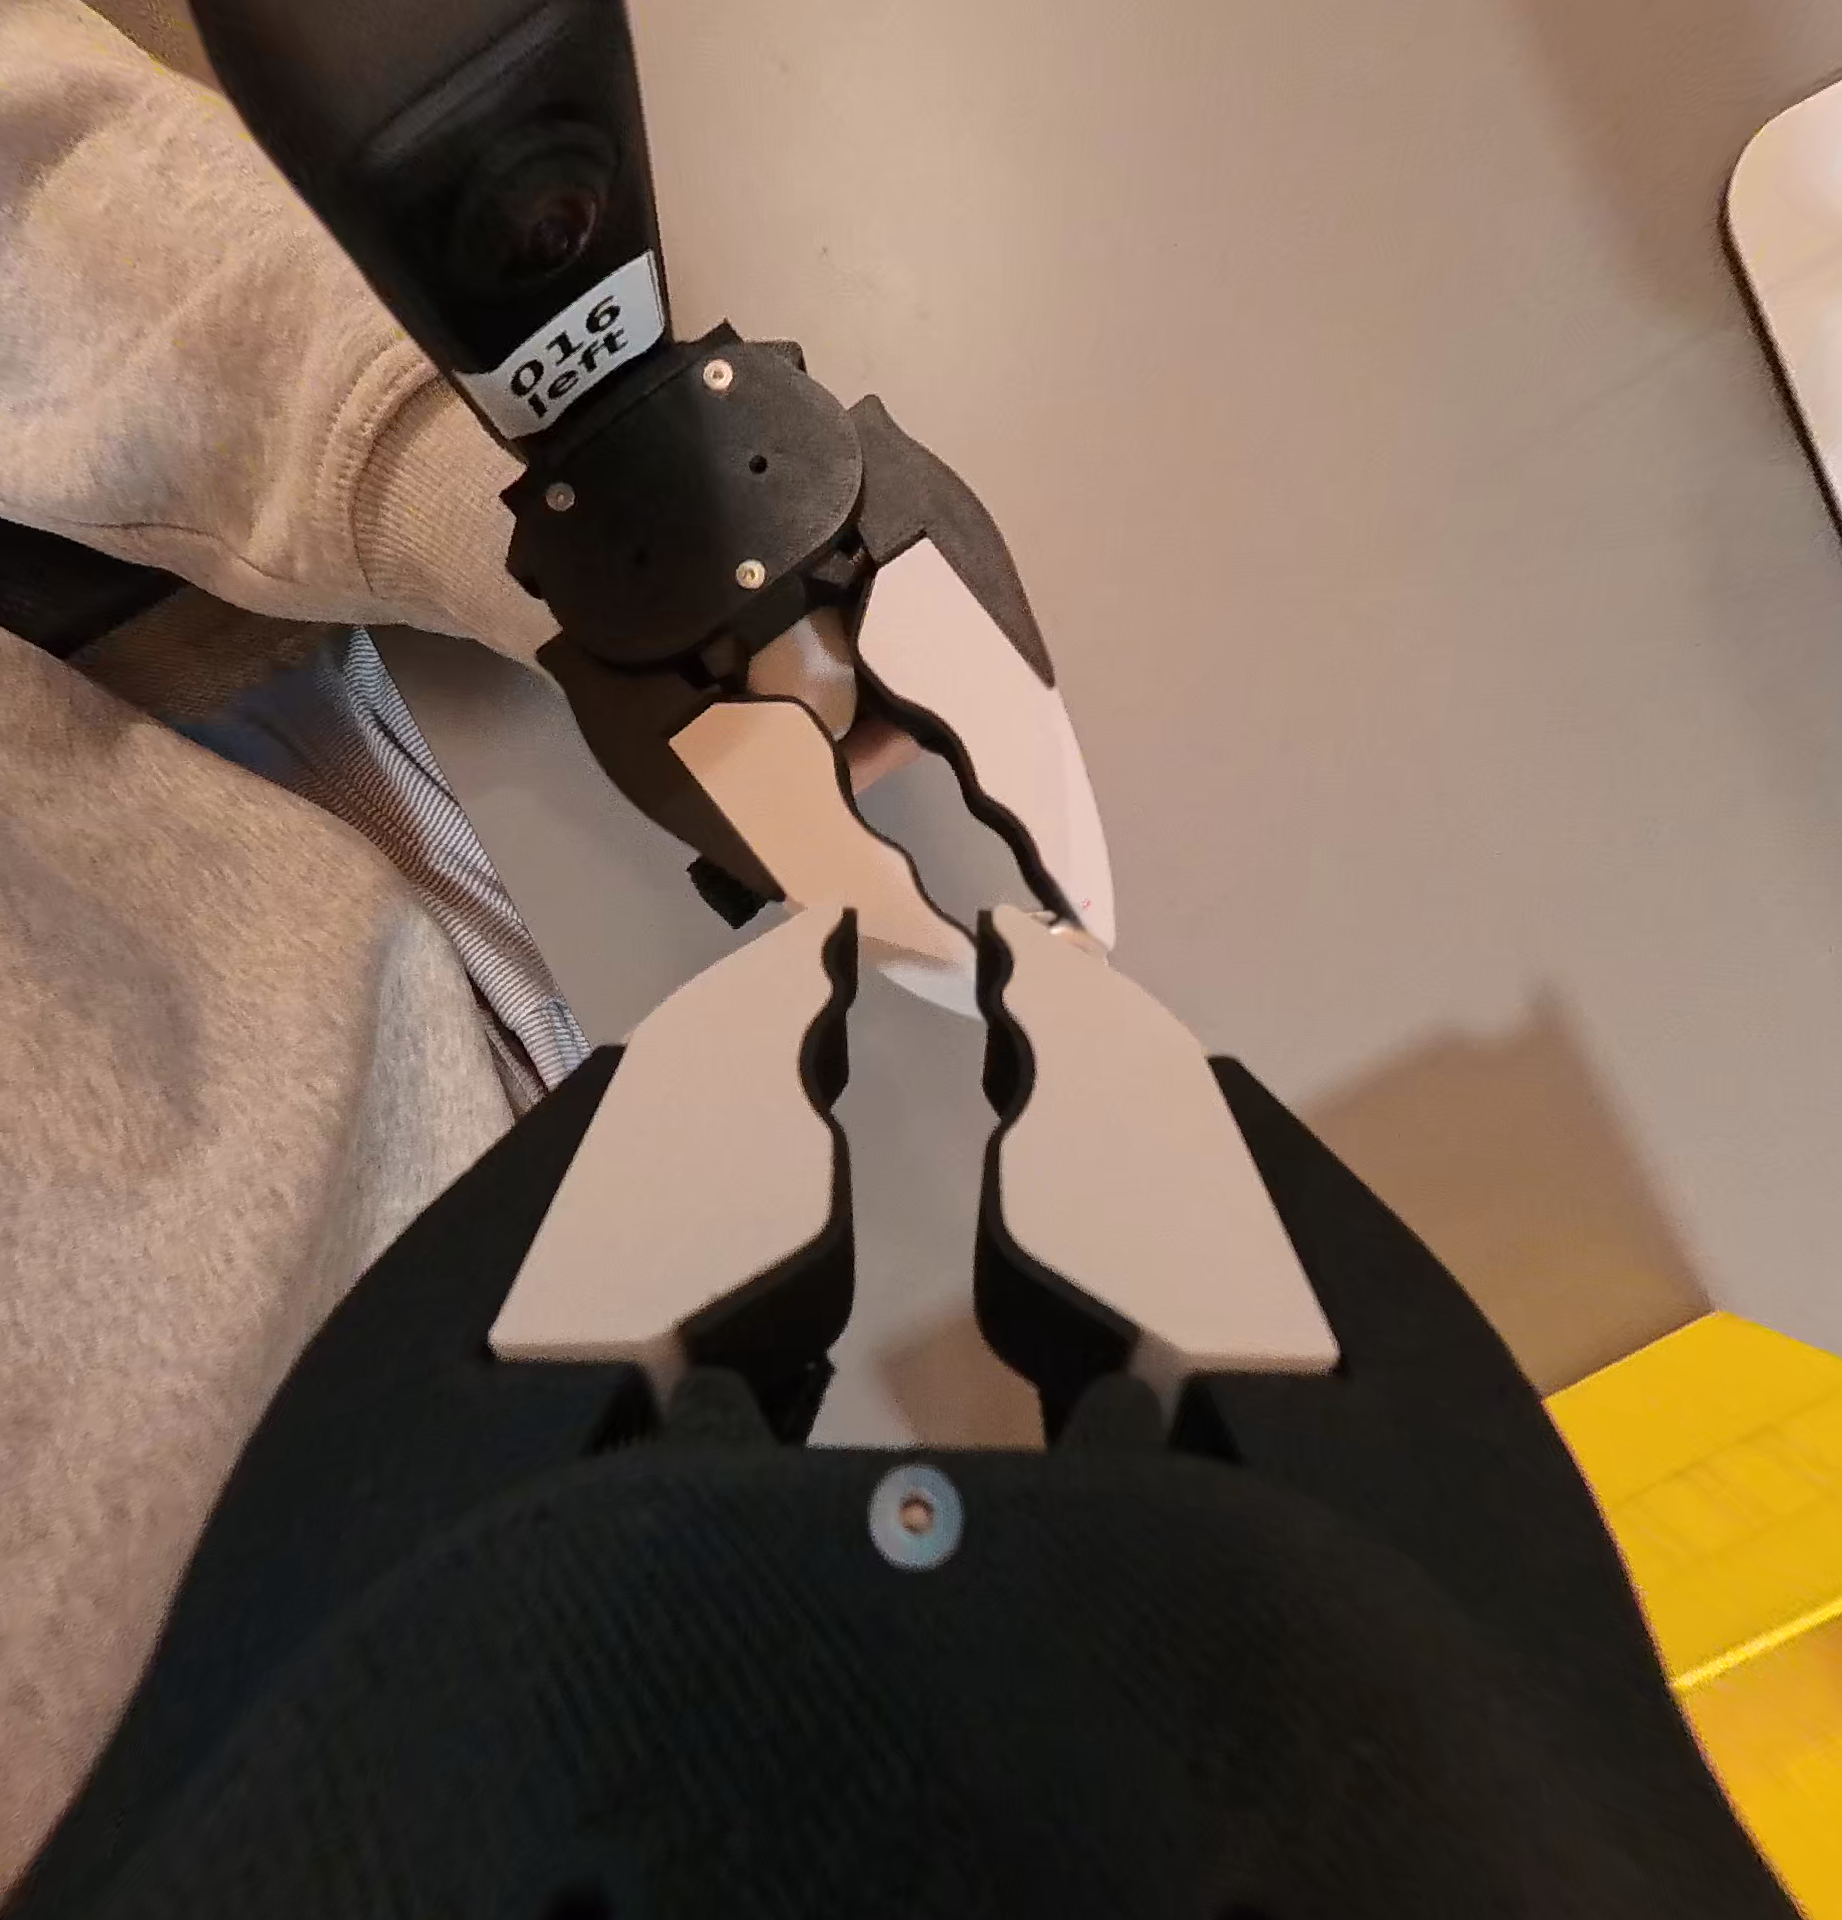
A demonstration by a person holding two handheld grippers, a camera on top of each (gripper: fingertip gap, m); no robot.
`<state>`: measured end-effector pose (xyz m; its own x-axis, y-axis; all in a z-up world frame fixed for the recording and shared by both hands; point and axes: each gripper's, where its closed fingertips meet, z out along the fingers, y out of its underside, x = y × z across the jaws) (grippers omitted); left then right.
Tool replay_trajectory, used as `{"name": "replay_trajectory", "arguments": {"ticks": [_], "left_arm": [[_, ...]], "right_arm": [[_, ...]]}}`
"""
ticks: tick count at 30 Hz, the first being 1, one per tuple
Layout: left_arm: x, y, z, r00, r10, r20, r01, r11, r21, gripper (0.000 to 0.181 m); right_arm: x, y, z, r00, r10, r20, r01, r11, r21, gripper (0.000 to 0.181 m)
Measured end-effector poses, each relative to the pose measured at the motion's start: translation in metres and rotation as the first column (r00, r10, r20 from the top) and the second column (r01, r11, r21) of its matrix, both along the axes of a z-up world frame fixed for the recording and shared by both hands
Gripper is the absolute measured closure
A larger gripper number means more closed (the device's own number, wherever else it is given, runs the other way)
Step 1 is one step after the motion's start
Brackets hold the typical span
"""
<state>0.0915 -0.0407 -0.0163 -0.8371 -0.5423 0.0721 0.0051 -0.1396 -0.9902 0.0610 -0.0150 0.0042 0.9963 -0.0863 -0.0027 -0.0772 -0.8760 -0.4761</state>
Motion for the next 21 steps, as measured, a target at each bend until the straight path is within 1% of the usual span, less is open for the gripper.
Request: {"name": "replay_trajectory", "arguments": {"ticks": [5, 9, 16, 21], "left_arm": [[0.003, 0.005, 0.003, 1.0, 0.017, -0.008, -0.017, 1.0, -0.026, 0.163], [0.001, 0.004, 0.005, 1.0, 0.011, 0.009, -0.011, 0.999, -0.034, 0.163], [-0.002, 0.001, 0.005, 1.0, -0.007, 0.022, 0.008, 1.0, -0.021, 0.162], [-0.005, -0.004, 0.002, 0.999, -0.02, 0.029, 0.02, 1.0, 0.005, 0.163]], "right_arm": [[0.004, -0.01, -0.002, 1.0, -0.021, 0.018, 0.022, 0.999, -0.034, 0.158], [0.011, -0.015, -0.001, 0.998, -0.052, 0.019, 0.053, 0.998, -0.029, 0.158], [0.016, -0.013, -0.001, 0.998, -0.062, 0.031, 0.063, 0.998, -0.018, 0.153], [0.014, -0.007, -0.002, 0.998, -0.046, 0.037, 0.046, 0.999, -0.017, 0.15]]}}
